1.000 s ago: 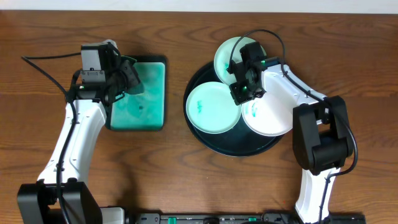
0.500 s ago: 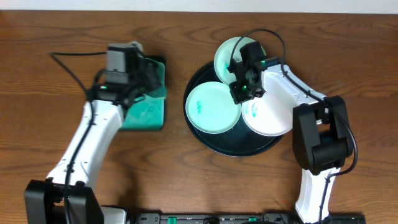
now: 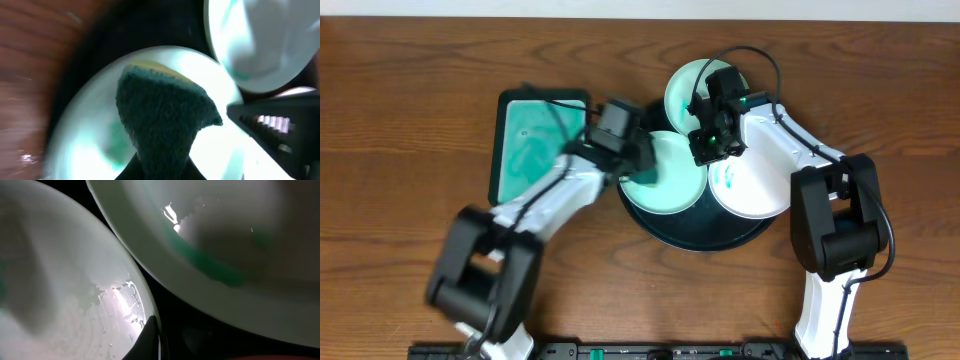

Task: Clean dirty plates on tray and stack at the side
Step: 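Carry the sponge with left gripper onto the held pale green plate, then scrub the pale green plate surface with the sponge in left gripper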

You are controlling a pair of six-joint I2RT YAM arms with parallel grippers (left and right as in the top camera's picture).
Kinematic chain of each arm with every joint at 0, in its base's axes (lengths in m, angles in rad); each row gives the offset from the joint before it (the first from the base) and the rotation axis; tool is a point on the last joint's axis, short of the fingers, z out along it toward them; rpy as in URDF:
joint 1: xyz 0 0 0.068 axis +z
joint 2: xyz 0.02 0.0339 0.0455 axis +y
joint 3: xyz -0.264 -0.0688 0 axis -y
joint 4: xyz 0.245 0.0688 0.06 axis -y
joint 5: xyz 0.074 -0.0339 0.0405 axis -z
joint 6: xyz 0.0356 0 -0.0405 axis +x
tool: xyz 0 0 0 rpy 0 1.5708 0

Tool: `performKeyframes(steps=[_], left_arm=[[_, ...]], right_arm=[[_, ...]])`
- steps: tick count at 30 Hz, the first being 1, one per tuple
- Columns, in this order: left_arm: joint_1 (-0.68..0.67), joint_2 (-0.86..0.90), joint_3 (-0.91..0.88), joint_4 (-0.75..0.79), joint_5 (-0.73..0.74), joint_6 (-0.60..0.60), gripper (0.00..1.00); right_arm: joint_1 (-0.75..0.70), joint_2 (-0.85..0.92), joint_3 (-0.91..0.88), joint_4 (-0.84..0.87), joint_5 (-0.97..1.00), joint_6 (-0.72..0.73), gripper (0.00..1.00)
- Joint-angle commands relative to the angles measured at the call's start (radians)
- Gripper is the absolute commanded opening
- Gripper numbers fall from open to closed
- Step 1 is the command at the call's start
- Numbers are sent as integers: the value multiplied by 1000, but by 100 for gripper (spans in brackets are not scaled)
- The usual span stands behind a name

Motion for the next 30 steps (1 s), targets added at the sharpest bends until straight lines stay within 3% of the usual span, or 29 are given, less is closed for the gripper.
performKeyframes(steps=[1, 6, 12, 18, 20, 24, 27, 30], left_arm=[[-51, 66, 1, 66, -22, -46, 7], [-94, 135, 1, 165, -50, -47, 7], [-102, 150, 1, 122, -277, -30, 13], [-83, 150, 1, 62, -526, 141, 15], [-74, 149, 1, 62, -549, 173, 15], [-69, 128, 11, 62, -515, 183, 15], [-69, 80, 21, 64, -333, 179, 15], [-69, 26, 25, 79, -126, 86, 14]], right_arm=[[13, 11, -7, 8, -3, 34, 1], [13, 11, -7, 7, -3, 34, 1], [13, 11, -7, 5, -2, 33, 1], [13, 10, -7, -4, -2, 33, 1], [13, 11, -7, -5, -2, 33, 1], [13, 11, -7, -6, -2, 33, 1], [13, 11, -7, -11, -2, 33, 1], [13, 11, -7, -12, -2, 32, 1]])
